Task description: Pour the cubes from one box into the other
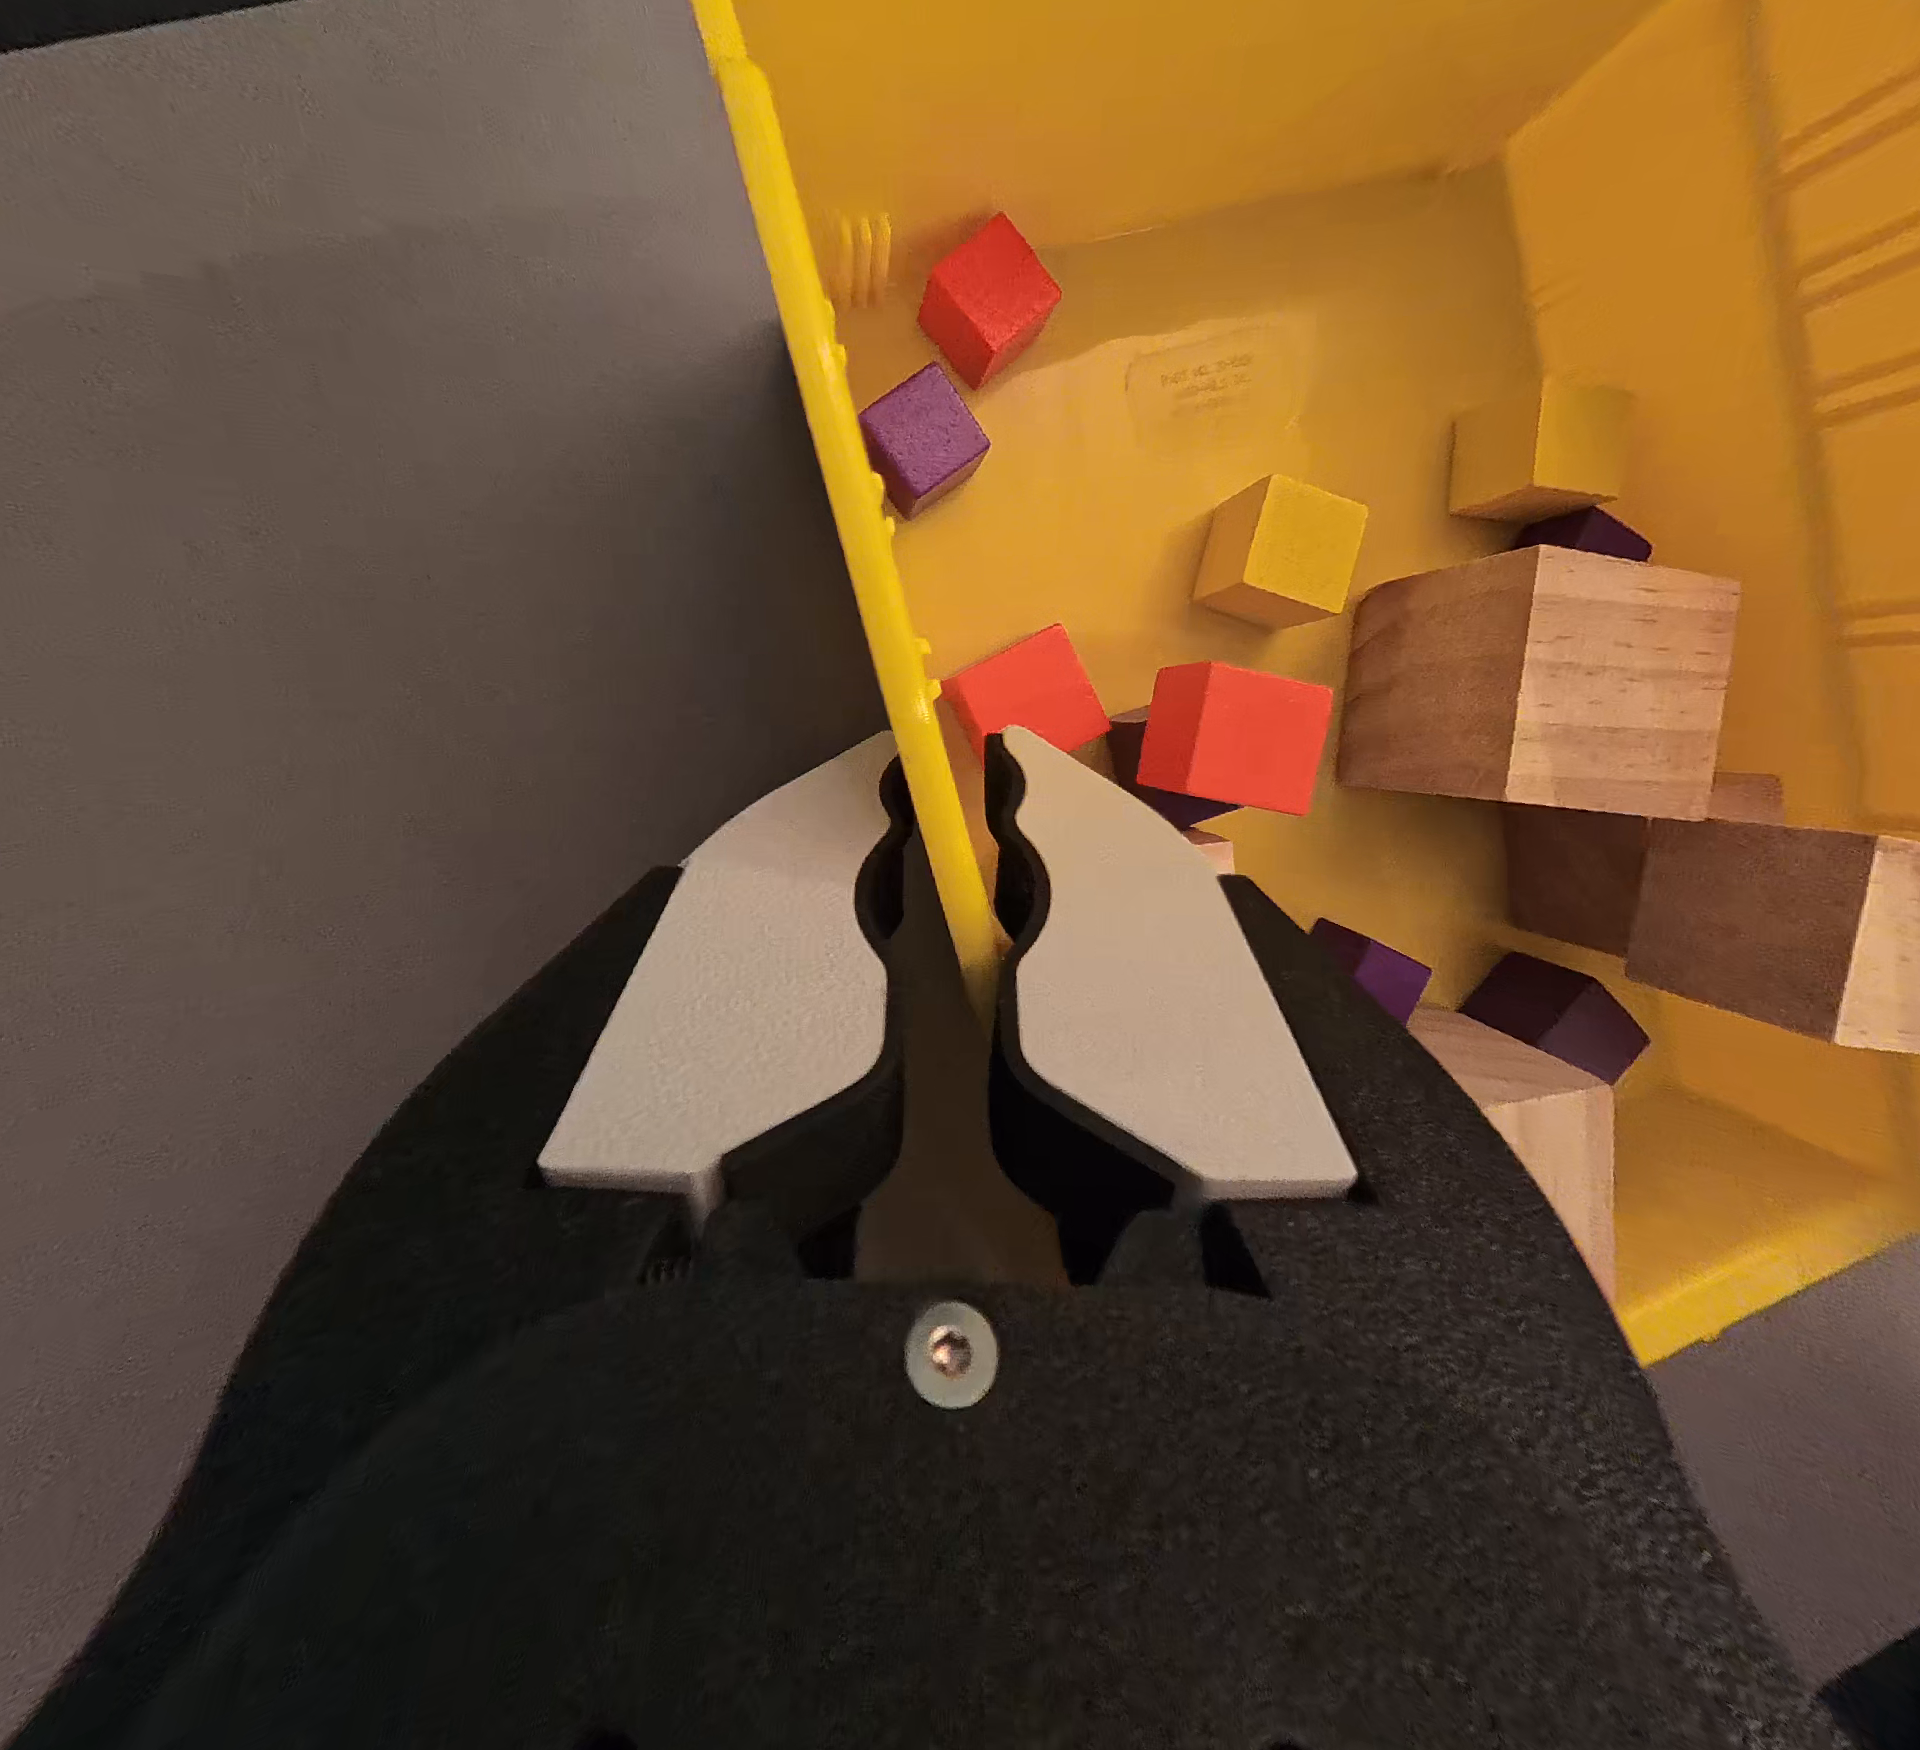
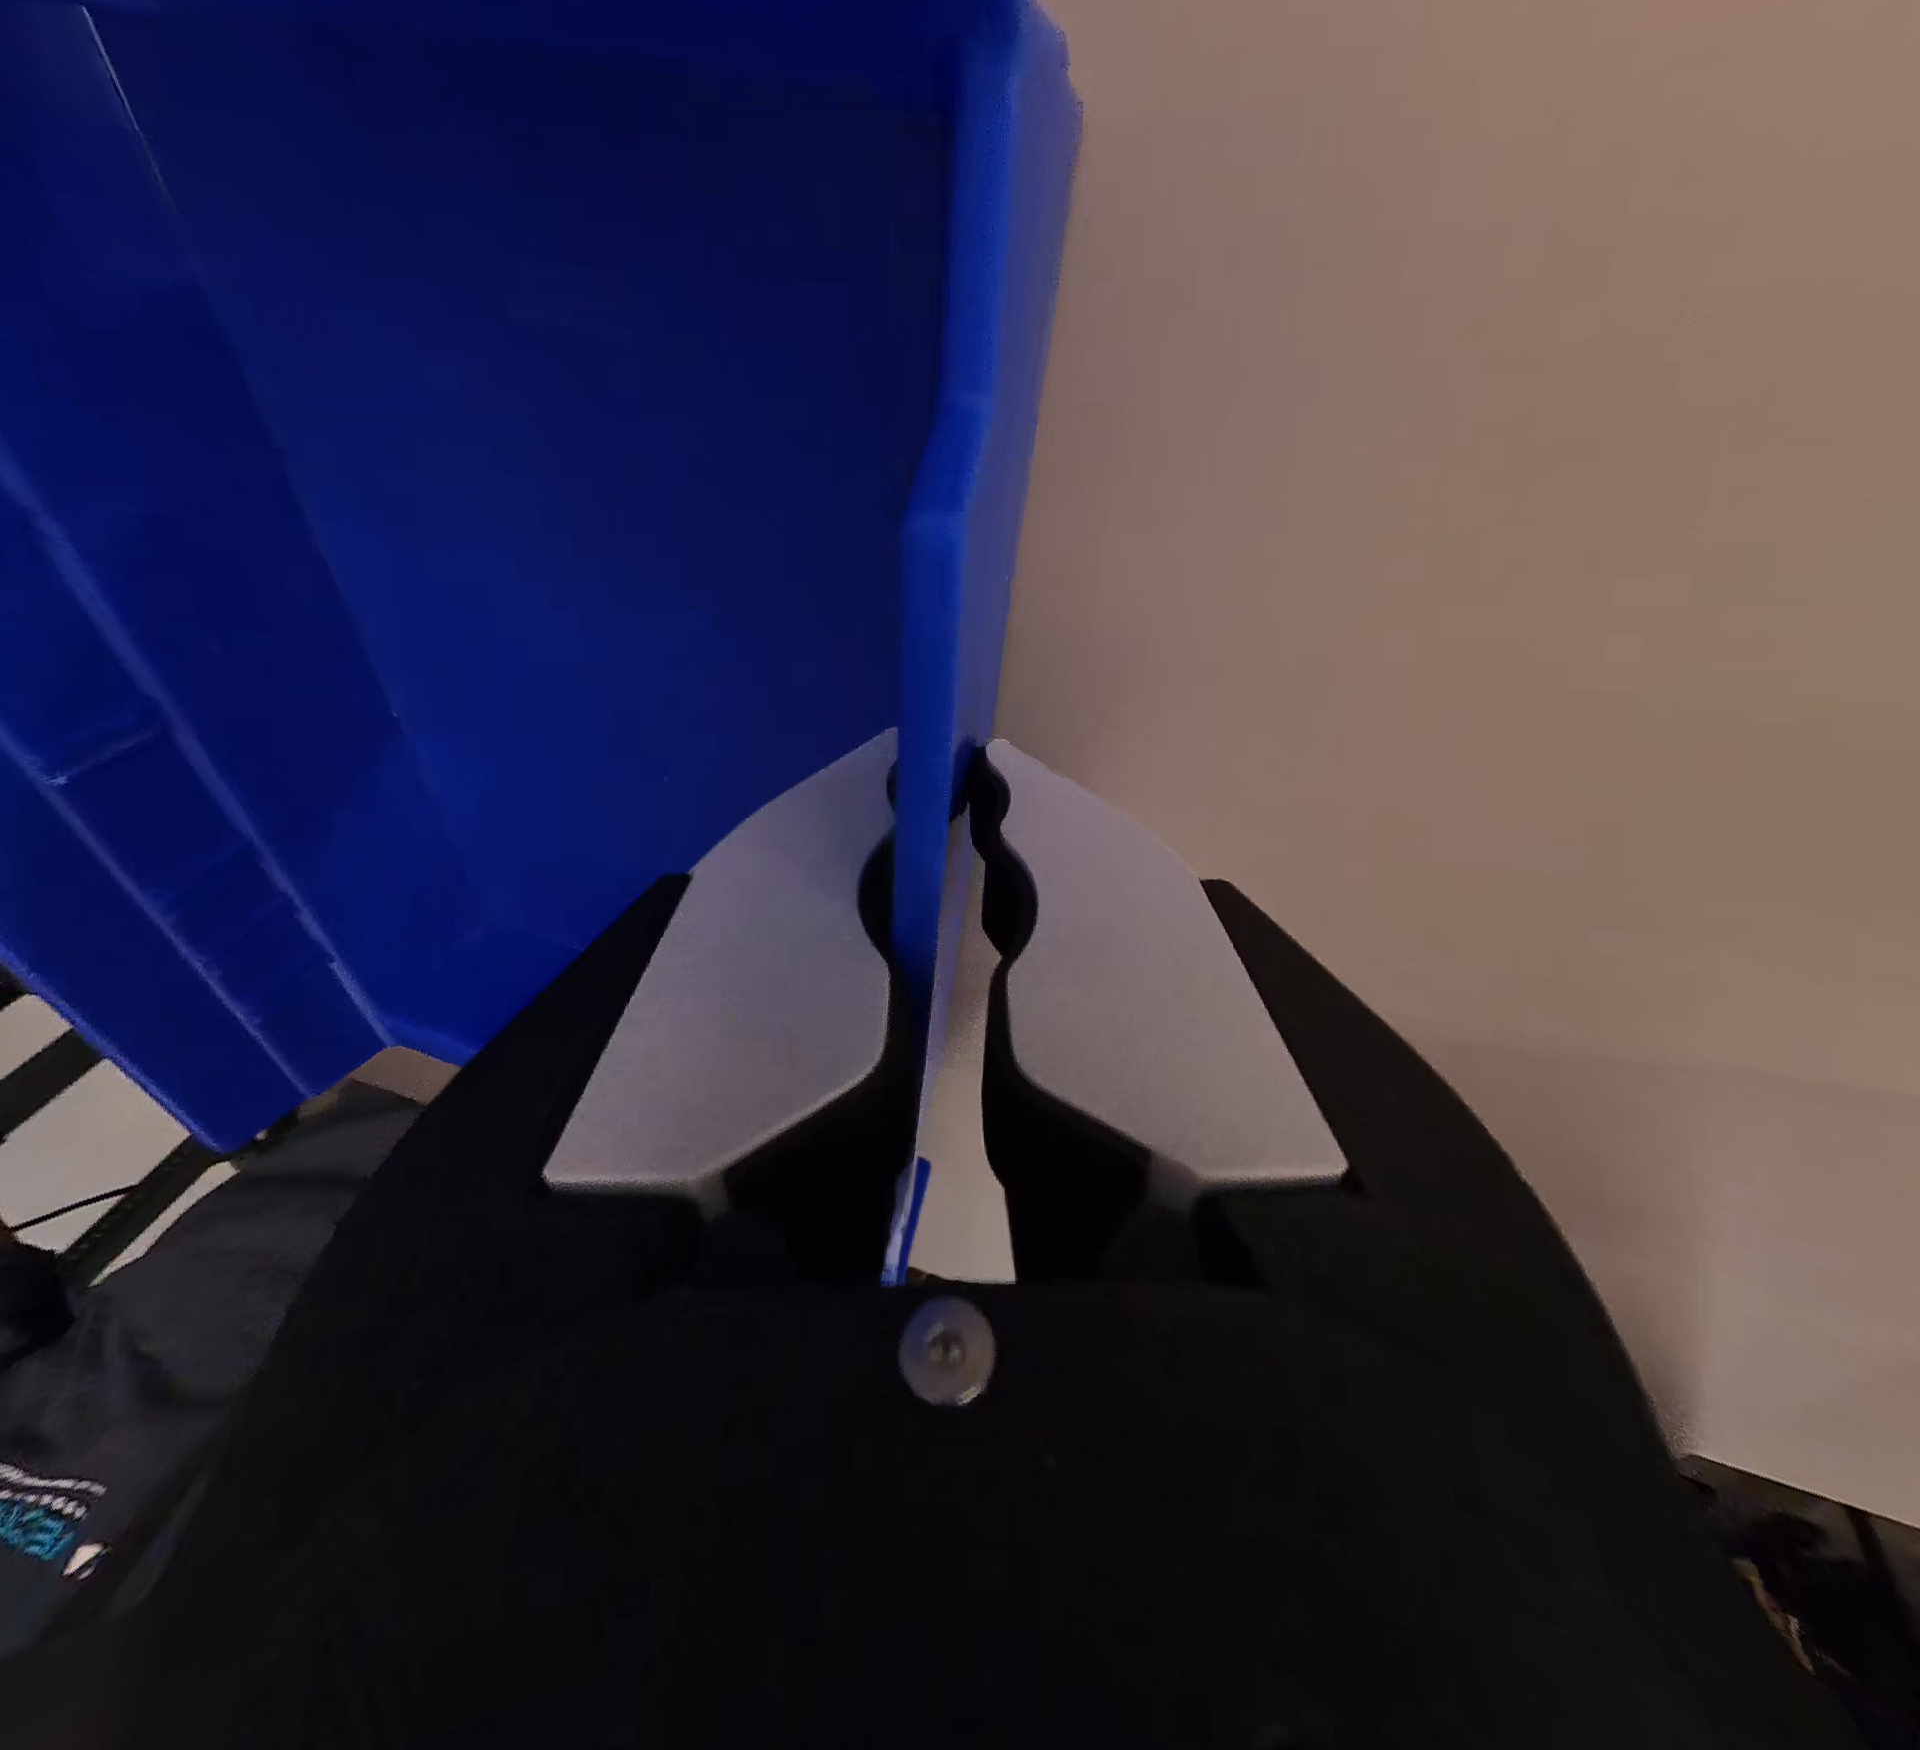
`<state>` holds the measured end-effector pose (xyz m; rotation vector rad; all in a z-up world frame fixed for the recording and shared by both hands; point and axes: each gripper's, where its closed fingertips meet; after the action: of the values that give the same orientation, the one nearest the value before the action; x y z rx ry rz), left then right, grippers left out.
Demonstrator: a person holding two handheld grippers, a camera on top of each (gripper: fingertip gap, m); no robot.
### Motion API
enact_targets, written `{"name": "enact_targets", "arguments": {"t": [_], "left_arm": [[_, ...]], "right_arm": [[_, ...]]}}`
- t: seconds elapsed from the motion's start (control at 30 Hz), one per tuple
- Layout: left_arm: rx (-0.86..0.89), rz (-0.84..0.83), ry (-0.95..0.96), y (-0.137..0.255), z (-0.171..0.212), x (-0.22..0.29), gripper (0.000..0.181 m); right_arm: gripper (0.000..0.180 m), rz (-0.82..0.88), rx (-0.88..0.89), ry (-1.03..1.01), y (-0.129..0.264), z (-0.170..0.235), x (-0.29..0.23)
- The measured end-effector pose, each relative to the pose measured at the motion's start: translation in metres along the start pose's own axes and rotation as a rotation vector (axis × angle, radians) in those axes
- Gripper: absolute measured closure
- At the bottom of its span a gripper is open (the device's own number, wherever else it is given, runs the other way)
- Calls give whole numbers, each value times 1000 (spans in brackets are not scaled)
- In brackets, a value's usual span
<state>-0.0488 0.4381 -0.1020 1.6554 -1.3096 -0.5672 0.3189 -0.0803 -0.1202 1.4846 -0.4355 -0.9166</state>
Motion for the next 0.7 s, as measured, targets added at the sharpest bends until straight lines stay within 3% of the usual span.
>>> {"name": "enact_targets", "arguments": {"t": [0.7], "left_arm": [[73, -52, 0, 4, -1, -8, 167]], "right_arm": [[158, -113, 283, -5, 7, -24, -9]]}}
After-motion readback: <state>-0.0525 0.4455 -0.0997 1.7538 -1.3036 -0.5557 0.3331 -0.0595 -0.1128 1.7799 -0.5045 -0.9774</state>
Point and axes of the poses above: each gripper's, where its closed fingertips meet, y back along the fingers, z out of its underside, x = y × z across the jaws, and after that the axes turned 1 degree about z, right-handed
